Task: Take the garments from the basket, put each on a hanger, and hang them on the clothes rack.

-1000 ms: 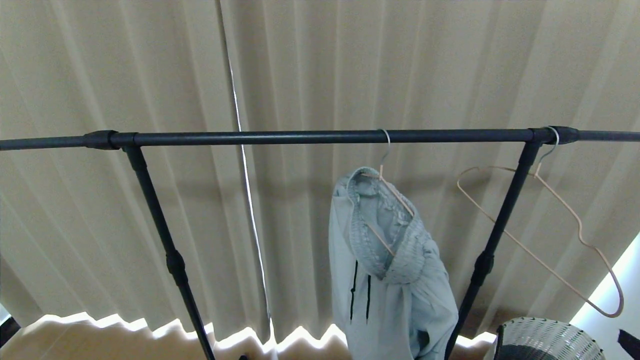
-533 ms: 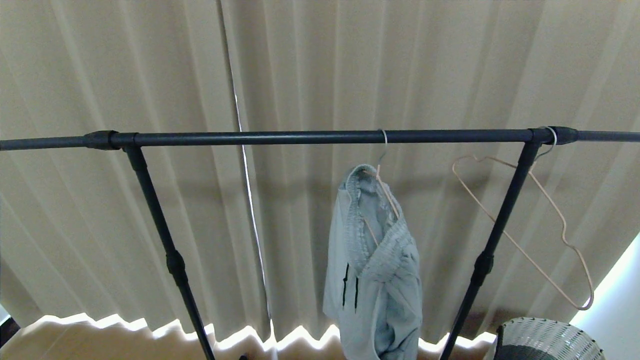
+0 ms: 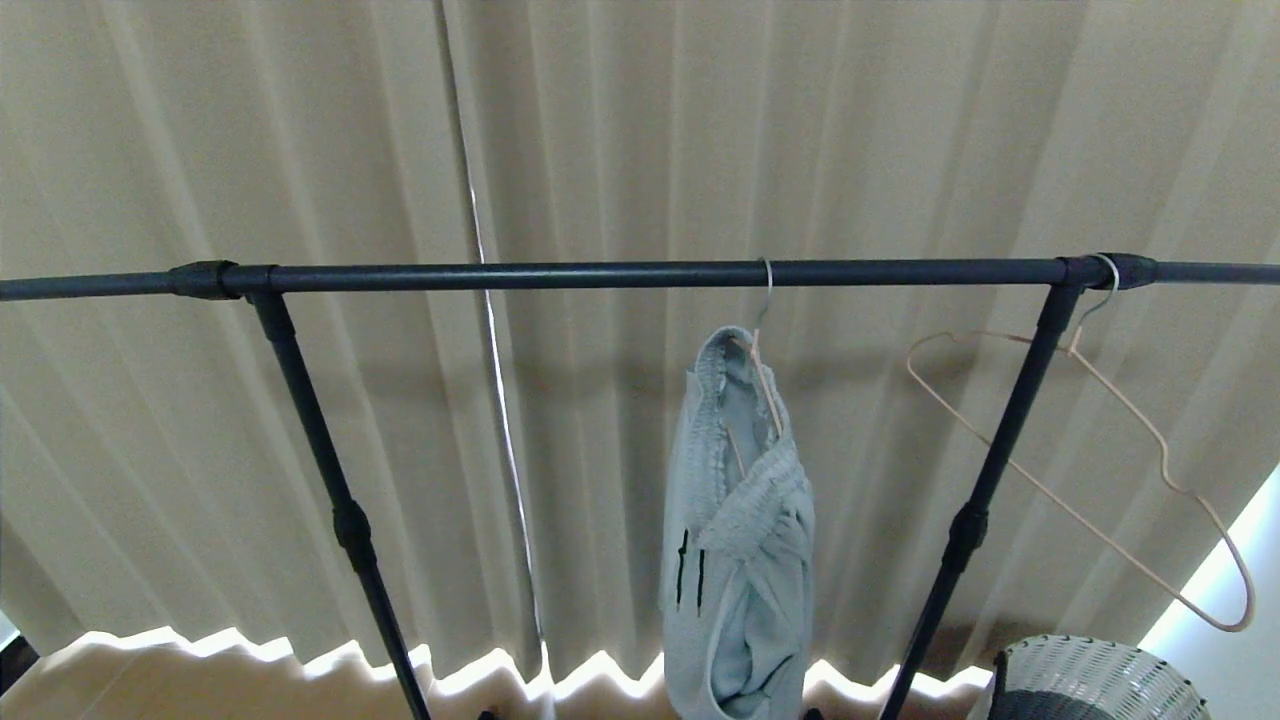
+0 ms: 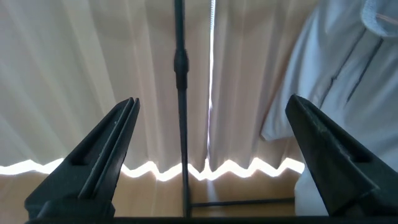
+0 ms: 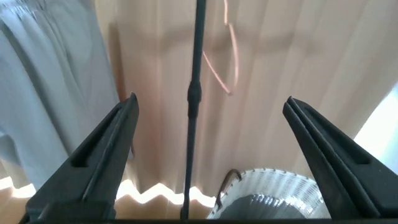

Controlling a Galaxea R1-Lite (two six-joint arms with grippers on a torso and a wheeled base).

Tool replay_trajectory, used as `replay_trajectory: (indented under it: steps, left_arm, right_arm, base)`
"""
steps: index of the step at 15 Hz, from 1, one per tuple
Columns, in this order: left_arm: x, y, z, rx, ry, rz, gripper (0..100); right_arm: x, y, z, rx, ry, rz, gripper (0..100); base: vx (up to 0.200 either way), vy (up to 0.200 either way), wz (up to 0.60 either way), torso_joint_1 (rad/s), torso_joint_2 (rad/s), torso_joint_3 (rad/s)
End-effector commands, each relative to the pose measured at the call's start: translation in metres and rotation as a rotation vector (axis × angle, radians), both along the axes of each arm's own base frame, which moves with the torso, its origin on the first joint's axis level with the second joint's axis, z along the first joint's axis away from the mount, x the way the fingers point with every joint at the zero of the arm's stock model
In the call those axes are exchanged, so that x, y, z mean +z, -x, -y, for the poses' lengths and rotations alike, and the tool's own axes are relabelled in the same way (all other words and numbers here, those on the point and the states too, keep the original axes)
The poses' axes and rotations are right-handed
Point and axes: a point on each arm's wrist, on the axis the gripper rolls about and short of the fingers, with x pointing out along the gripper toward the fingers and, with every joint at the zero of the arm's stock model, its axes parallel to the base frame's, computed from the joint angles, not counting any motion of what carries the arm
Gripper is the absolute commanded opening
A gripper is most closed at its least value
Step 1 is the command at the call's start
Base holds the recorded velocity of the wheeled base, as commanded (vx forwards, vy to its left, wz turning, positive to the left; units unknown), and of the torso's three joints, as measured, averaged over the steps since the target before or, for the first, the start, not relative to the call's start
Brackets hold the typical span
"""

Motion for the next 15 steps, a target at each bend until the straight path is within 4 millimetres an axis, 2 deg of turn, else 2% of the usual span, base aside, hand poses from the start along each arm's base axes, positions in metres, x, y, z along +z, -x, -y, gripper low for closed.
replay_trajectory:
  steps: [1,15]
  left_arm:
    - [0.0,0.0,0.0,0.001,0.0,0.001,100]
    - [0.0,0.0,0.0,0.001,0.0,0.001,100]
  right_arm:
    - [-0.0052,-0.0013,0.0,0.0,0.008,-0.016,100]
    - [-0.0054,-0.0012,0.0,0.001,-0.029,-0.02,100]
  base:
    - [0.0,0.0,0.0,0.0,0.0,0.0]
    - [0.0,0.0,0.0,0.0,0.0,0.0]
